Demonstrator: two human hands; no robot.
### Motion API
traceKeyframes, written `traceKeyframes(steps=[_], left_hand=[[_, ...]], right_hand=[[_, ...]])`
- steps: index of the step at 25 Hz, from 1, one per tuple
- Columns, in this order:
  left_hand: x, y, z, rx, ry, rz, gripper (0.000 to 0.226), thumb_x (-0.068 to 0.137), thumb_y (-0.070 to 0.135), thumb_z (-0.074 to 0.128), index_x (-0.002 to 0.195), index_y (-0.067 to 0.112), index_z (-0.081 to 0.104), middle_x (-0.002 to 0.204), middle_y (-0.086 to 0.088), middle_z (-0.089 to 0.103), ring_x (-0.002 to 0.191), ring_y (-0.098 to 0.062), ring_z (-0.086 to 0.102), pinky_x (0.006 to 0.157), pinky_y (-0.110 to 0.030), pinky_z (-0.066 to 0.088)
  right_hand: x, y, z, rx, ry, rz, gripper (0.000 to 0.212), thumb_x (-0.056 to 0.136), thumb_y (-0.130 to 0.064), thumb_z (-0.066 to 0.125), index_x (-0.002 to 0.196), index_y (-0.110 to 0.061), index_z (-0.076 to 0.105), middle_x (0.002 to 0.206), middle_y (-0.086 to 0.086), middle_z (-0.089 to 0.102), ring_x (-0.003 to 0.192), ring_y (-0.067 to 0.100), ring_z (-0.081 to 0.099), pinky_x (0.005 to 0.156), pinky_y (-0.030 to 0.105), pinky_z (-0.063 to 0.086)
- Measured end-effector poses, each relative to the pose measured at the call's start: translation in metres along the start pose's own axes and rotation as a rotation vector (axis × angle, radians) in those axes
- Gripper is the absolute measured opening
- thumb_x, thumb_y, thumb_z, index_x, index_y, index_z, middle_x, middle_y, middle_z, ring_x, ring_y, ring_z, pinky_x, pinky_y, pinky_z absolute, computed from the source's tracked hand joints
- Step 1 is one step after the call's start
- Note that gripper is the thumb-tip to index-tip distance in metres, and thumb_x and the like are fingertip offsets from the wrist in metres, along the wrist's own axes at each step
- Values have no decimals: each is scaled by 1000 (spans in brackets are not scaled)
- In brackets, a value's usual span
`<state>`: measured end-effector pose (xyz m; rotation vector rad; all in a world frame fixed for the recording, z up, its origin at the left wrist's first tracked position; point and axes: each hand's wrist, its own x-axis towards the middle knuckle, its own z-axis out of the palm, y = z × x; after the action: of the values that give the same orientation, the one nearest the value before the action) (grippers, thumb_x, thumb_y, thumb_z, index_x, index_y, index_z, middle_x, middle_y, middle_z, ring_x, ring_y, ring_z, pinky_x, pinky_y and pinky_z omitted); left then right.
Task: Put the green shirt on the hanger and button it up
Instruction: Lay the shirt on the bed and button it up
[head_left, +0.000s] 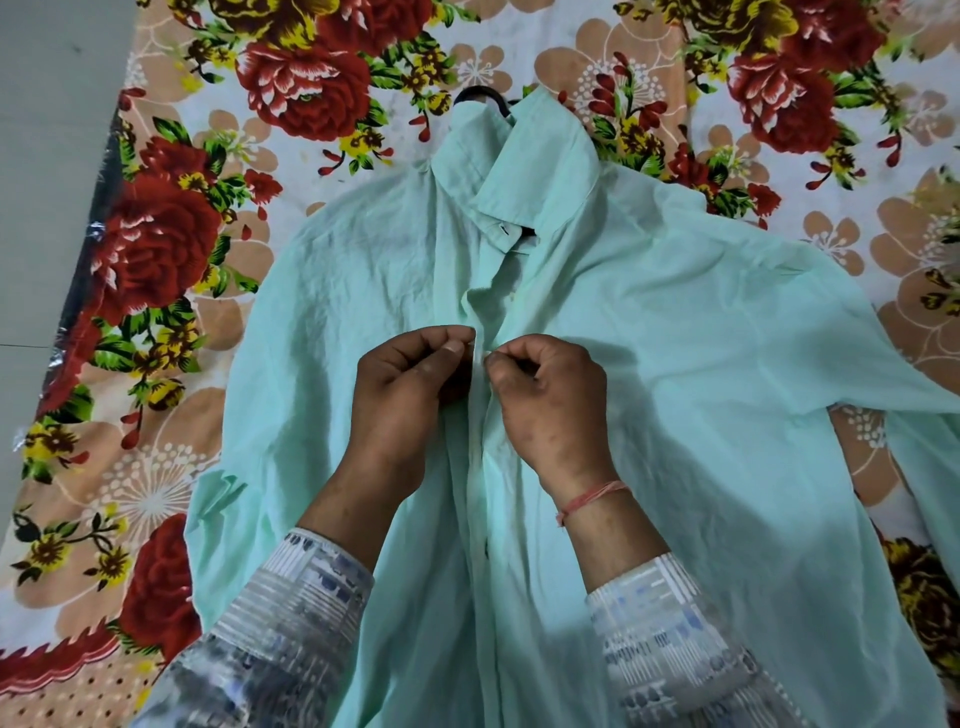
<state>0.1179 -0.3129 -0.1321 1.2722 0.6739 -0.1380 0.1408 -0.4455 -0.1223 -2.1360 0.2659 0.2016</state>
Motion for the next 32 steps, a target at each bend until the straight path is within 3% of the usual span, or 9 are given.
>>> traceKeyframes(steps=[6, 10, 13, 17, 20, 23, 26, 29, 32], left_hand=[[3, 0, 3, -42, 13, -19, 24, 86, -8, 80, 106, 5, 79, 91, -11, 79, 85, -22, 76, 90, -35, 64], [0, 0, 6, 3, 11, -10, 26, 83, -10, 82, 105, 4, 79, 84, -4, 81, 81, -15, 78, 82, -26, 63], [-1, -6, 10, 126, 77, 78, 24, 82, -3, 86, 100, 12, 82, 87, -2, 83, 84, -17, 79, 84, -31, 65], [-2, -12, 8, 183, 124, 116, 24, 82, 2, 89, 99, 18, 83, 92, -2, 84, 90, -15, 80, 89, -32, 65], [-3, -10, 6, 151, 92, 93, 24, 84, -1, 87, 102, 14, 83, 91, -2, 84, 90, -15, 80, 89, -30, 64], [2, -8, 5, 135, 68, 23, 22, 89, -4, 80, 106, 11, 82, 94, -5, 85, 92, -20, 82, 90, -35, 66], [7, -2, 8, 426, 186, 105, 27, 88, 2, 77, 104, 23, 83, 93, 8, 84, 90, -4, 79, 91, -31, 64], [11, 16, 19, 560, 292, 254, 26, 86, 8, 76, 102, 27, 81, 92, 18, 79, 88, 6, 73, 86, -19, 57], [24, 37, 34, 559, 254, 301, 21, 88, 12, 79, 100, 30, 80, 88, 20, 77, 86, 7, 73, 84, -17, 57]], right_hand=[[8, 2, 0, 104, -120, 97, 19, 91, -18, 67, 73, -13, 71, 51, -12, 54, 50, 6, 46, 58, 27, 43], [5, 5, -2, 50, -171, 69, 24, 97, -12, 60, 76, -15, 71, 57, -10, 55, 54, 7, 46, 57, 22, 41], [-1, 7, -1, 95, -161, 52, 34, 92, -9, 58, 60, -15, 49, 51, -7, 36, 53, 11, 33, 52, 28, 31], [-2, 8, 7, 68, -62, 39, 23, 94, -25, 69, 76, -12, 74, 59, 2, 65, 58, 17, 58, 60, 32, 50], [-1, 7, 9, 19, -21, 35, 25, 96, -21, 67, 72, -17, 69, 56, -7, 58, 58, 9, 55, 60, 28, 46], [-1, 12, 12, -8, -22, -7, 24, 98, -23, 61, 76, -13, 64, 64, -3, 60, 67, 22, 59, 66, 40, 52], [-6, 12, 14, -158, -43, -201, 21, 89, -24, 54, 70, -16, 56, 67, 3, 61, 73, 32, 59, 71, 43, 51], [1, 3, 8, -271, -88, -251, 25, 86, -27, 48, 80, -18, 70, 79, 6, 67, 85, 30, 64, 78, 40, 54], [27, -6, 0, -185, 66, -222, 26, 84, -17, 54, 90, -15, 79, 85, 6, 77, 85, 27, 72, 81, 40, 59]])
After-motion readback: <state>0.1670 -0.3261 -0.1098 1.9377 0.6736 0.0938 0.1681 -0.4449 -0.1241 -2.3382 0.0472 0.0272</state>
